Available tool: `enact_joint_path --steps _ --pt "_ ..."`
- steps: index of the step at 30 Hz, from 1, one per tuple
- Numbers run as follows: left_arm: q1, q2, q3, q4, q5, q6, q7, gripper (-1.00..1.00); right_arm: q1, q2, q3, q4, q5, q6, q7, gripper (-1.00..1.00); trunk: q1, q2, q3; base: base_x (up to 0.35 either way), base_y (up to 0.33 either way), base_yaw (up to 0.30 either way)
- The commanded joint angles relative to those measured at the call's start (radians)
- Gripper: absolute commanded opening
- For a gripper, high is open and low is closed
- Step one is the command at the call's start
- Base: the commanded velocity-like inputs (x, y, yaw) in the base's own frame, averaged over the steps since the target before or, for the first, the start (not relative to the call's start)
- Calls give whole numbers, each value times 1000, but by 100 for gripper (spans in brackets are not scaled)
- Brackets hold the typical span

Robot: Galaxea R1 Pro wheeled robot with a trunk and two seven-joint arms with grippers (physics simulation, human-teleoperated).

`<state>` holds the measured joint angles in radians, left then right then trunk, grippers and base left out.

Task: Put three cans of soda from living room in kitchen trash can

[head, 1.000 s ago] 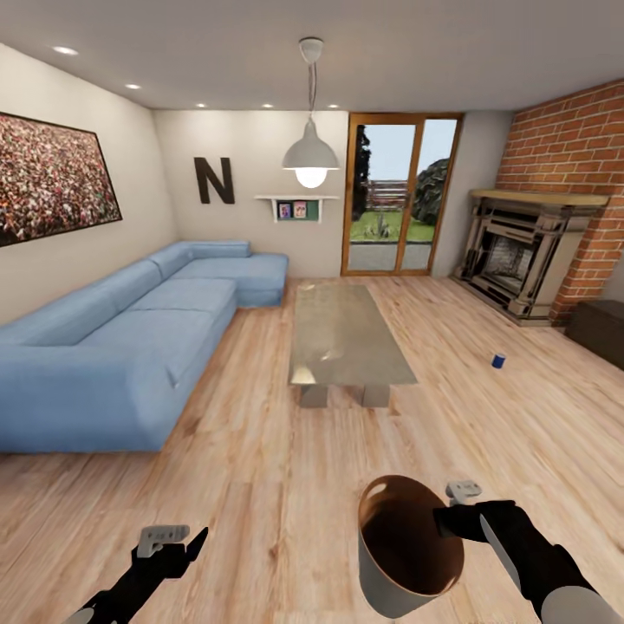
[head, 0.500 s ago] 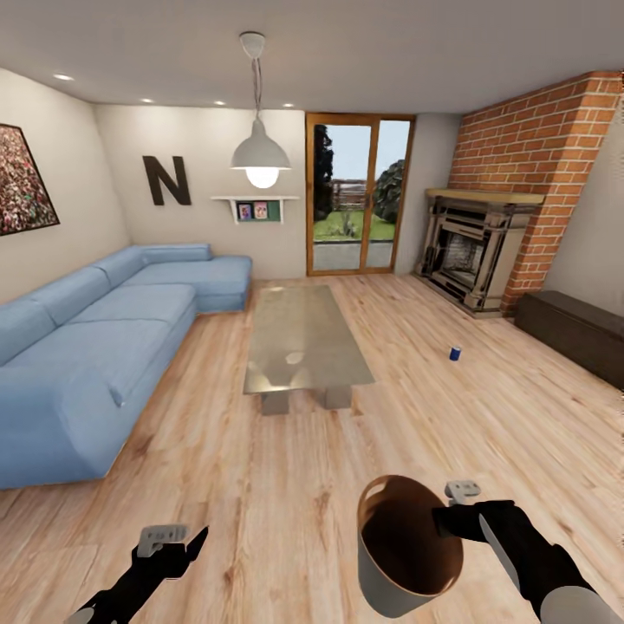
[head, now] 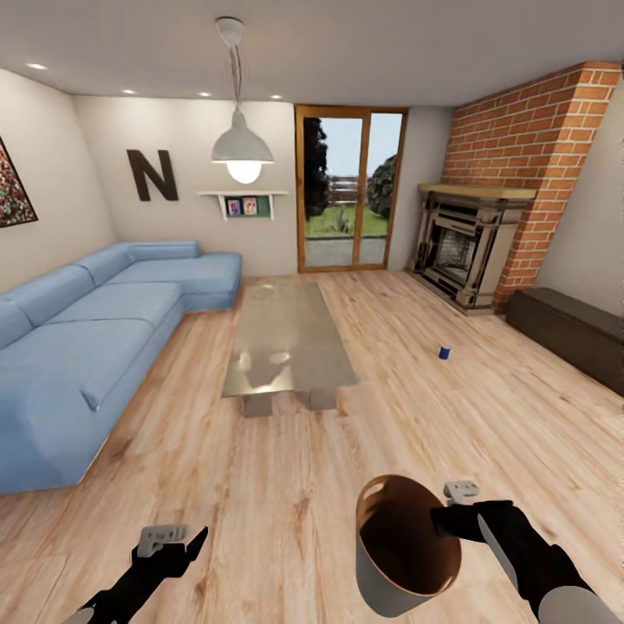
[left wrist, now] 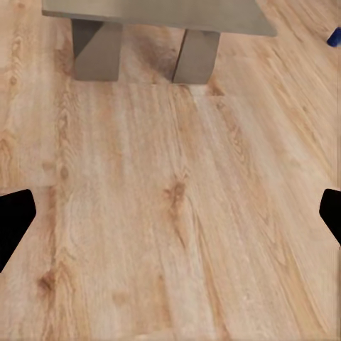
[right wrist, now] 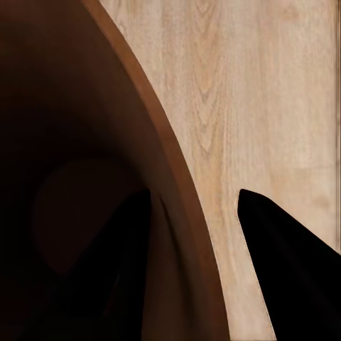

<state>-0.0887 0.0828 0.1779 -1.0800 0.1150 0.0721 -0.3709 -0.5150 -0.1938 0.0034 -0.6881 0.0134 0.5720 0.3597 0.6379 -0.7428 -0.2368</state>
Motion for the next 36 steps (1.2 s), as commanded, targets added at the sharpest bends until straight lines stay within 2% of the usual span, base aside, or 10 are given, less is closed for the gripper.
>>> enact_joint_path --steps 1,17,26,36 --pt "0 0 0 0 0 0 0 100 0 0 0 -1 -10 2 -1 -100 0 0 -1 133 -260 -73" --pt "0 0 2 0 1 -1 1 100 0 0 0 -1 -9 2 -1 -100 0 0 -20 99 -225 -108" --pt "0 0 5 0 2 -1 0 100 0 1 0 -1 -9 2 -1 -100 0 0 -21 1 5 -4" --pt "0 0 6 0 2 0 0 100 0 2 0 -1 -9 2 -1 -100 0 0 -21 0 212 -29"
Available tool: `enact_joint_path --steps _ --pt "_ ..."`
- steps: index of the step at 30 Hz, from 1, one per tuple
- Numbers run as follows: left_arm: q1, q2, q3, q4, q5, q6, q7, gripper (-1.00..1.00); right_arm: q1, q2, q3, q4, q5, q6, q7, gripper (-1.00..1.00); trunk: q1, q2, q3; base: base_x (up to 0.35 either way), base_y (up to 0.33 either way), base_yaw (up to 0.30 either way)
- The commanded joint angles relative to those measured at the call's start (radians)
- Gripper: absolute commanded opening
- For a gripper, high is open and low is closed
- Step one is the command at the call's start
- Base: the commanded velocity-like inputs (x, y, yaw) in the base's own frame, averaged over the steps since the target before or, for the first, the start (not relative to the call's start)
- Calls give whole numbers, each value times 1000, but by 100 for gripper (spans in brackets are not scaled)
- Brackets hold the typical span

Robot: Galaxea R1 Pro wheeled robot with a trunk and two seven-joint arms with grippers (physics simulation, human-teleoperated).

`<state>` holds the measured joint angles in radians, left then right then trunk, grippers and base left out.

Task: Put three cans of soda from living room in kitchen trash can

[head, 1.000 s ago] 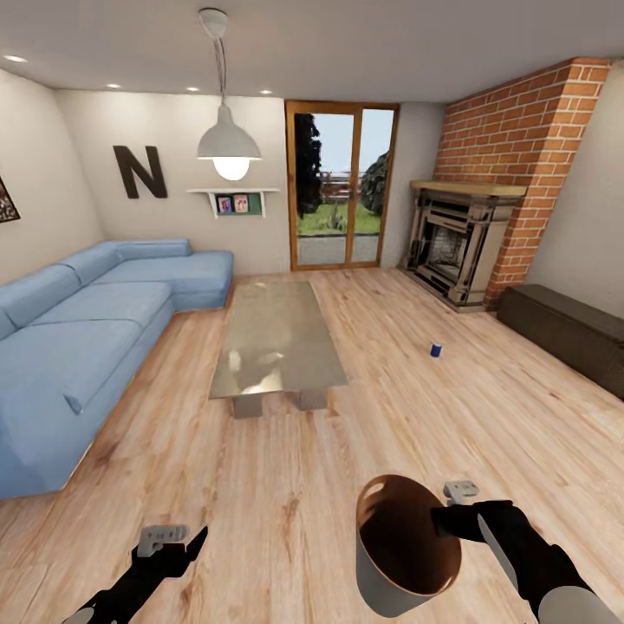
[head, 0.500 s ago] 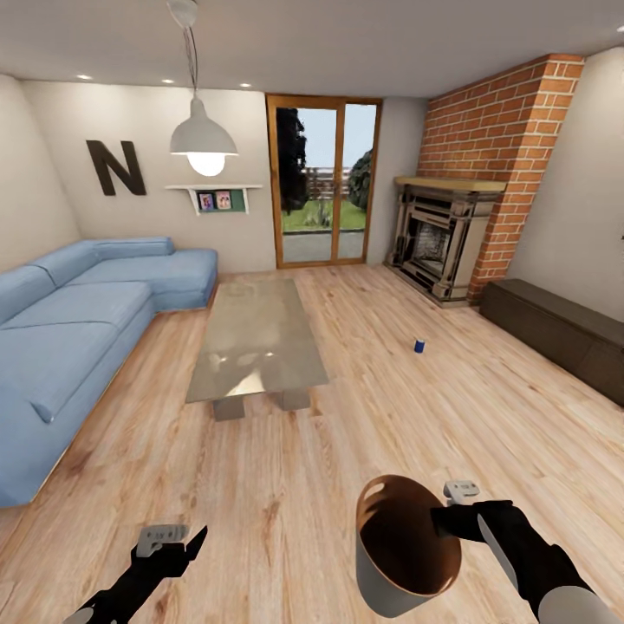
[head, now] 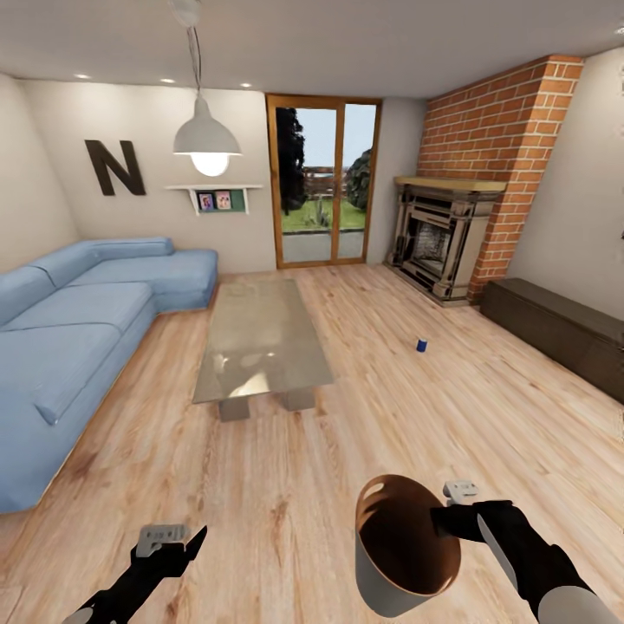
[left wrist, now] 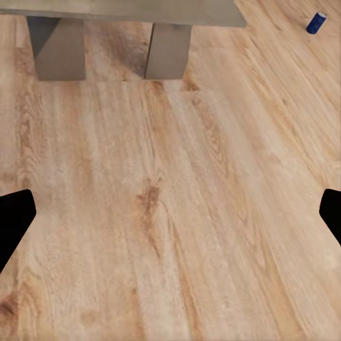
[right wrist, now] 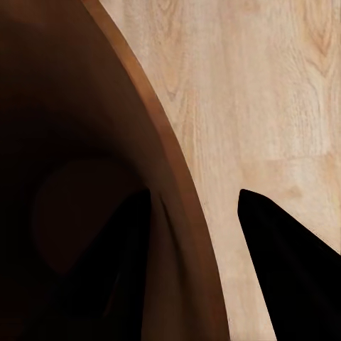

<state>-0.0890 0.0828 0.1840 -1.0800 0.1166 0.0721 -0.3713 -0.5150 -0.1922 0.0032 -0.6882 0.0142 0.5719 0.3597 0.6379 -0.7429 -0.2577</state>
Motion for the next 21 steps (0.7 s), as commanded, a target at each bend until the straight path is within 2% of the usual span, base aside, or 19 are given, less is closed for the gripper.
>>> enact_joint_path --steps 1,6,10,14,21 --pt "0 0 0 0 0 0 0 100 0 0 0 -1 -10 2 -1 -100 0 0 0 6 269 -160" --pt "0 0 -1 0 -1 0 0 100 0 0 0 -1 -11 2 -1 -100 0 0 0 61 226 -200" --pt "0 0 -3 0 -2 0 0 100 0 -1 -1 -1 -11 2 -1 -100 0 0 0 67 76 -230" --pt "0 0 -4 0 -3 0 0 100 0 0 -1 -1 -11 2 -1 -100 0 0 0 23 -110 -238" --pt "0 0 -6 0 -3 0 0 100 0 0 -2 -1 -11 2 -1 -100 0 0 0 5 -242 -241"
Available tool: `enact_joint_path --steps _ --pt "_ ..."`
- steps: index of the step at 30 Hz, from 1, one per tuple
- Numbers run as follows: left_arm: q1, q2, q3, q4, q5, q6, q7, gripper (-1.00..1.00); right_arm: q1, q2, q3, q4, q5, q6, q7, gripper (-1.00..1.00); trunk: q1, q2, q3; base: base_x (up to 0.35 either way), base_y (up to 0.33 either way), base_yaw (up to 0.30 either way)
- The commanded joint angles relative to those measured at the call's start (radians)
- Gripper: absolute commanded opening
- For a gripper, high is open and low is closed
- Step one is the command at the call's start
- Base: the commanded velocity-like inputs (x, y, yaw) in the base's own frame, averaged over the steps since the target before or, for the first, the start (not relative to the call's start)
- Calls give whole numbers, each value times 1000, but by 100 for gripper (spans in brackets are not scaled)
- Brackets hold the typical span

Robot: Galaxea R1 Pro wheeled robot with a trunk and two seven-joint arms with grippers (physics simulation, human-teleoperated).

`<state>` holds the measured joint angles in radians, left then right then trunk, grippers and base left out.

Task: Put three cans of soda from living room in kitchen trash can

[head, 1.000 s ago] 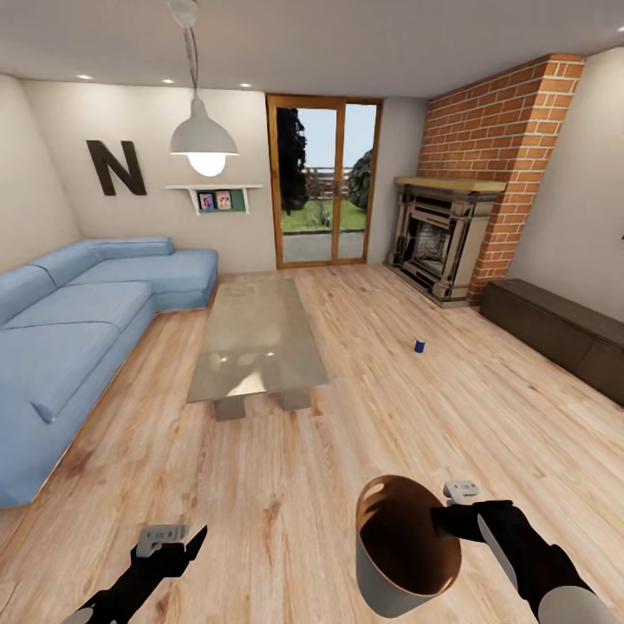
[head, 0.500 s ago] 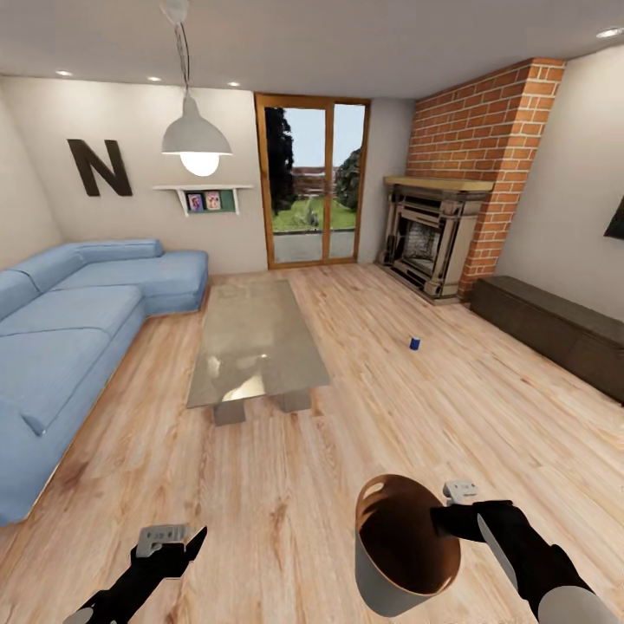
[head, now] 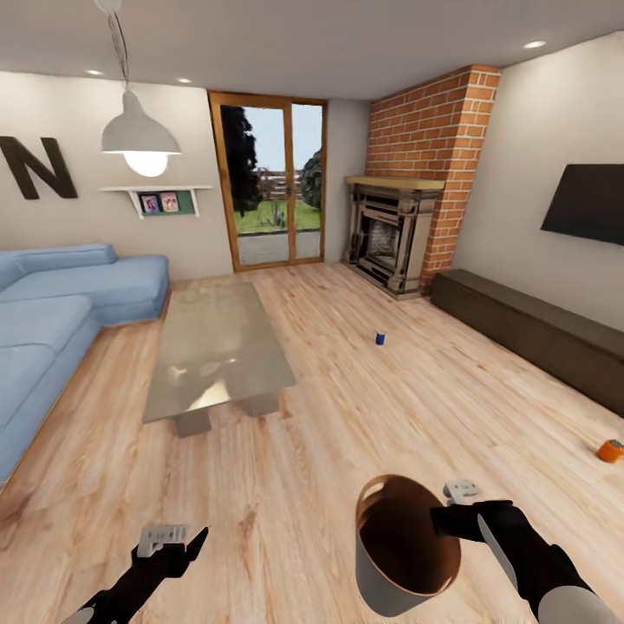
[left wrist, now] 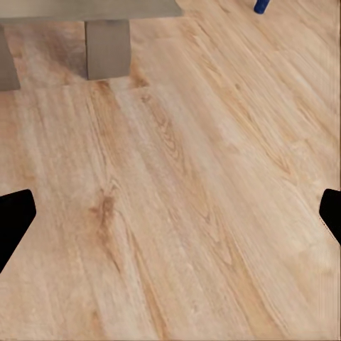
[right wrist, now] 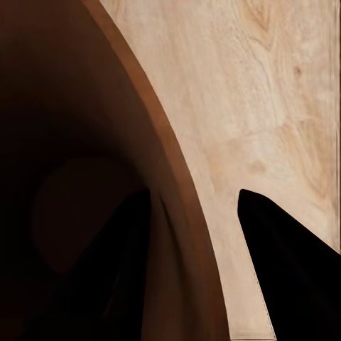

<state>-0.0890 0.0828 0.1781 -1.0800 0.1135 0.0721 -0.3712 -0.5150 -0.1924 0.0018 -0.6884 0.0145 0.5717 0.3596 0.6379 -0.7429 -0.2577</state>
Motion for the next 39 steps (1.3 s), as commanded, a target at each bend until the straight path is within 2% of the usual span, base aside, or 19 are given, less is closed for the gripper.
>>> enact_joint_path --steps 1,39 --pt "0 0 0 0 0 0 0 100 0 0 0 -1 -11 2 -1 -100 0 0 0 1 -271 -242" --pt "0 -1 -2 0 0 -1 0 100 0 1 0 0 -11 2 -1 -100 0 0 0 0 -282 -242"
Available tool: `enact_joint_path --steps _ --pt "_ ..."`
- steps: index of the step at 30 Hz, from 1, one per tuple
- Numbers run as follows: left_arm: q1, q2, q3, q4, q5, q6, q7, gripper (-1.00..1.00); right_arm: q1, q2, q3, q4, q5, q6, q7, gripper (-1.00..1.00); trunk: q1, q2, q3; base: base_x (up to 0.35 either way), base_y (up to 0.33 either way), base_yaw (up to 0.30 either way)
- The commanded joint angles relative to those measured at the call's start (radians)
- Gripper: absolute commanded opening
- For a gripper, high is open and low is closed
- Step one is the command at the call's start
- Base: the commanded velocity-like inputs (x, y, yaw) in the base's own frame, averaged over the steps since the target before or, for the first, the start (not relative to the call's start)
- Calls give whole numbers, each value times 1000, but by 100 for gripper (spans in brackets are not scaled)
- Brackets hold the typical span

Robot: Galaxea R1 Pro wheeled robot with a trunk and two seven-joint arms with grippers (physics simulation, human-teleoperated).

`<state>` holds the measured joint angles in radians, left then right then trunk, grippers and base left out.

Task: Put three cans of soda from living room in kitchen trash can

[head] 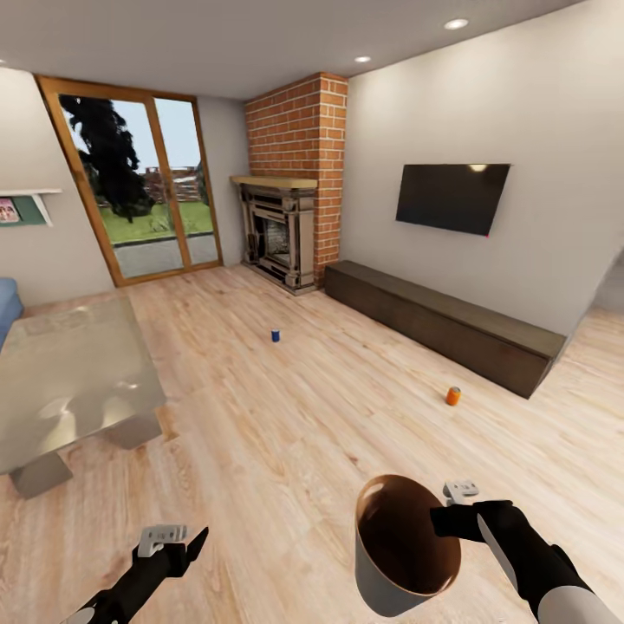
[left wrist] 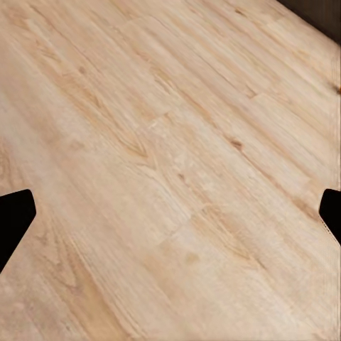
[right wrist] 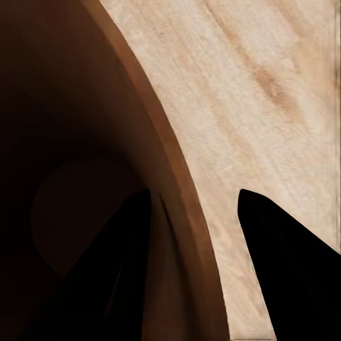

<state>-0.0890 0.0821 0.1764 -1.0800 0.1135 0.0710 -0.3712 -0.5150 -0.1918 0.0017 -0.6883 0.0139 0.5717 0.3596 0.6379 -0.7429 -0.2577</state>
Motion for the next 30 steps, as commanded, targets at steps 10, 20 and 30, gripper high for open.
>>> enact_joint_path --steps 10,20,30 --pt "0 1 2 0 1 -2 1 100 0 0 1 0 -11 2 -2 -100 0 0 0 0 -224 -236" --pt "0 1 3 0 2 -32 0 100 0 2 1 0 -10 2 -2 -100 0 0 0 0 -9 -22" --pt "0 0 3 0 2 -33 0 100 18 35 5 -3 1 -50 -6 -100 0 0 0 0 0 145"
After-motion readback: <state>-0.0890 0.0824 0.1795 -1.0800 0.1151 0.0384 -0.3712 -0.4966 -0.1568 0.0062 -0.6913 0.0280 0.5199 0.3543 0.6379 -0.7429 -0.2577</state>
